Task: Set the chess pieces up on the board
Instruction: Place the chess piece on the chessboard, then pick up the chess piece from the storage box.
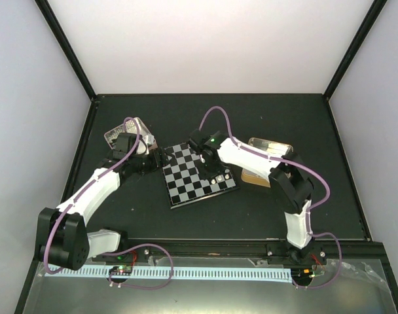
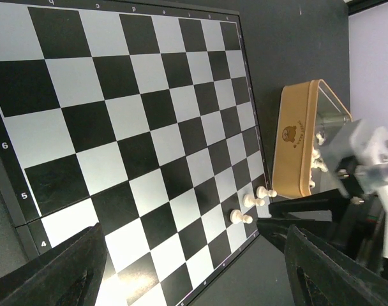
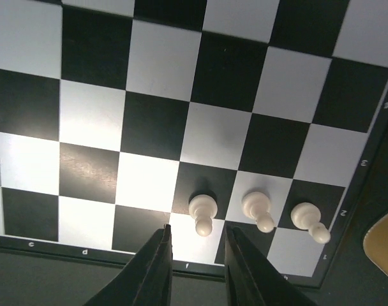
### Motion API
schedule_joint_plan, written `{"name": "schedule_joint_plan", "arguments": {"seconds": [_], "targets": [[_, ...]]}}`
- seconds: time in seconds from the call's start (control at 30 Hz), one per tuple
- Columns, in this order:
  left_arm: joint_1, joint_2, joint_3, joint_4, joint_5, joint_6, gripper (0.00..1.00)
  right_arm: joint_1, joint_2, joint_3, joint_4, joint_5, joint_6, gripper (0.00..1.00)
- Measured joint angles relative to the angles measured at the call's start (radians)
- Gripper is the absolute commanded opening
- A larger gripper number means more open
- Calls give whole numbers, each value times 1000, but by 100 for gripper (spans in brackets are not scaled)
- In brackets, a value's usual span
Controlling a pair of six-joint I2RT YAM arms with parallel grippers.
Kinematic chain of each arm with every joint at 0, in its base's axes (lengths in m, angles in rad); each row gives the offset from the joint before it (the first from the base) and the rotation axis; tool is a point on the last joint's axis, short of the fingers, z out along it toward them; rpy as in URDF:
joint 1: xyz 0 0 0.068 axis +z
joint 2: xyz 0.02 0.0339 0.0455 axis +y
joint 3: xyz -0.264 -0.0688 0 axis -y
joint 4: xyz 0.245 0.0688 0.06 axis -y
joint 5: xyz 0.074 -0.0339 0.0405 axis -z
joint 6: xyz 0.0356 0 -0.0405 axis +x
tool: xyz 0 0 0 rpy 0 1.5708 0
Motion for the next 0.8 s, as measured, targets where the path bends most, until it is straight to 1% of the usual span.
{"name": "schedule_joint_plan", "arguments": {"seconds": [0.17,0.33,0.43,0.6,0.7,0.8], "targets": [[0,0,0,0,2,0,78,-5,-58,-21,26,24,27,24],[0,-1,0,0,6,0,78,-52,-173,-112,69,70,72,25],[0,-5,0,0,14,0,78,-129,-262,-196,103,97,105,27],[0,-11,0,0,29,0,78,-326,-377,-360,191,90,152,28],[0,-11,0,1,36,0,78,-422,-378,-407,241,60,171,28],[0,-11,0,1,41,0,78,-457,-336,-413,307,19,195,26]]}}
